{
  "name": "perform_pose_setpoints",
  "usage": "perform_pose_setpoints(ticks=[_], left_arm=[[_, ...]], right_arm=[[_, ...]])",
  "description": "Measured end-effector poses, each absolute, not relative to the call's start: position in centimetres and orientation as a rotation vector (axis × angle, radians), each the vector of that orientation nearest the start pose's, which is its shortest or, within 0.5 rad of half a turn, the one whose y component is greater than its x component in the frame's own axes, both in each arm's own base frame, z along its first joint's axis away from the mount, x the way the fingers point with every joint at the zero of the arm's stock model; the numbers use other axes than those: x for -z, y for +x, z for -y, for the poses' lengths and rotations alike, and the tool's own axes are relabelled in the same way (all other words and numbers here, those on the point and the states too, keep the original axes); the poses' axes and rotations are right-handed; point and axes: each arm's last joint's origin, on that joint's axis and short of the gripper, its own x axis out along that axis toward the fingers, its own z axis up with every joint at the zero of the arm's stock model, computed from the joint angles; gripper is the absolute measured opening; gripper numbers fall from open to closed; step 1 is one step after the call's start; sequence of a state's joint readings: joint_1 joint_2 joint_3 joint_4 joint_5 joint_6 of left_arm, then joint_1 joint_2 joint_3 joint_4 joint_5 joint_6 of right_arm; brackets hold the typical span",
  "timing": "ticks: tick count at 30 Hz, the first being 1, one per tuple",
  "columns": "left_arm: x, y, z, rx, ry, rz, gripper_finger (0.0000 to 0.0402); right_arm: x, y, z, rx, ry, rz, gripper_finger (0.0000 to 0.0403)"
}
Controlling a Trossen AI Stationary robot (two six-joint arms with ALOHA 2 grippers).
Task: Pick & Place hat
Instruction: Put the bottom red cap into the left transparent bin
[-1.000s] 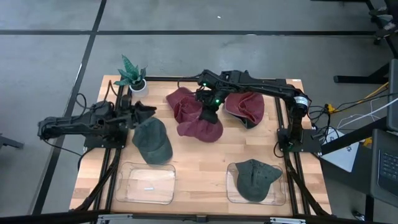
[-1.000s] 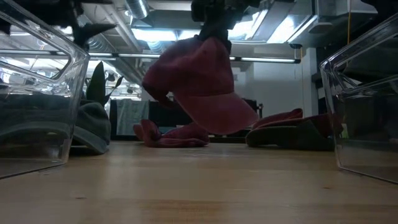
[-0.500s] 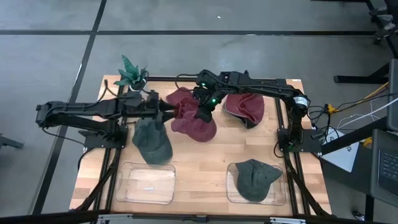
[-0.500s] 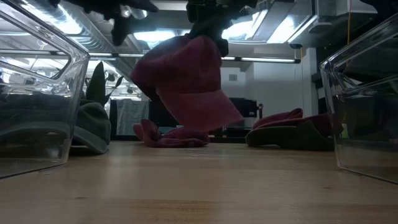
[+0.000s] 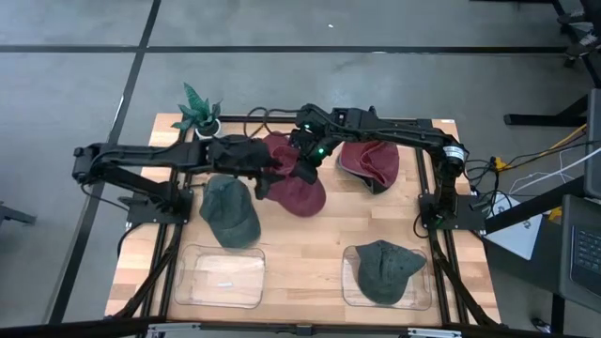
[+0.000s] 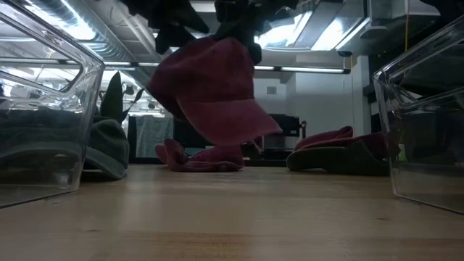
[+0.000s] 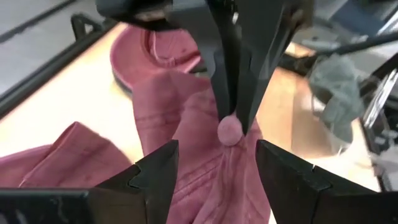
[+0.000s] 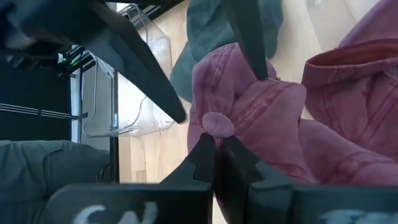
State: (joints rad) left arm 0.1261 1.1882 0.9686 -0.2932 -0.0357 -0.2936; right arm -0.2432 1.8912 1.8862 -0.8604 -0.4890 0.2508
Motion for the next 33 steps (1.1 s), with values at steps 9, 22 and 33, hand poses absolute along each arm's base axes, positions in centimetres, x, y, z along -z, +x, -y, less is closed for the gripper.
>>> perform_pose_setpoints(ticks=[9, 22, 33], left_arm=[[-30.5, 26.5, -3.3, -0.185, -0.332, -0.533, 0.021], [-29.7, 26.2, -3.2, -0.205, -0.388, -0.623, 0.0154], [-29.6, 26.2, -3.1, -0.139, -0.389, -0.637, 0.0007]], right_arm=[[-34.5, 40.4, 8.4, -0.148, 0.513, -0.791, 0.0012], [-34.5, 40.5, 8.4, -0.154, 0.5, -0.785, 0.0019], [-34.6, 40.5, 8.4, -0.166, 0.493, -0.775, 0.0034]])
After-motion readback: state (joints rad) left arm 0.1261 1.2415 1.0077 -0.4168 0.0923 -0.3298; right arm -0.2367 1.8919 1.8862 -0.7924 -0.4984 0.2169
